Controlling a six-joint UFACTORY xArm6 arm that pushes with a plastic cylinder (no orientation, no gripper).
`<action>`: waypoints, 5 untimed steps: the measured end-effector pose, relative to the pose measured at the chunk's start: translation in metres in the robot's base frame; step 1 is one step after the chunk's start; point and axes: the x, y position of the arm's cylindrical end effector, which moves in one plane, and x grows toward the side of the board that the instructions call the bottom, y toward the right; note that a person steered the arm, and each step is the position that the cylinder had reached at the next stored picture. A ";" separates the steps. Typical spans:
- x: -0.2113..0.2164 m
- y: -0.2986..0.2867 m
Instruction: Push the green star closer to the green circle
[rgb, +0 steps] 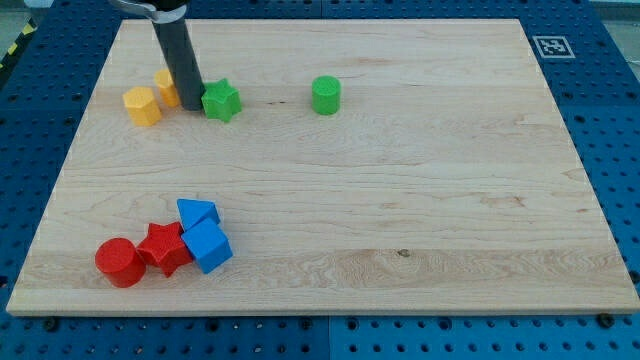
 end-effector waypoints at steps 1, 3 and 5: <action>0.000 0.031; 0.000 0.119; 0.044 0.113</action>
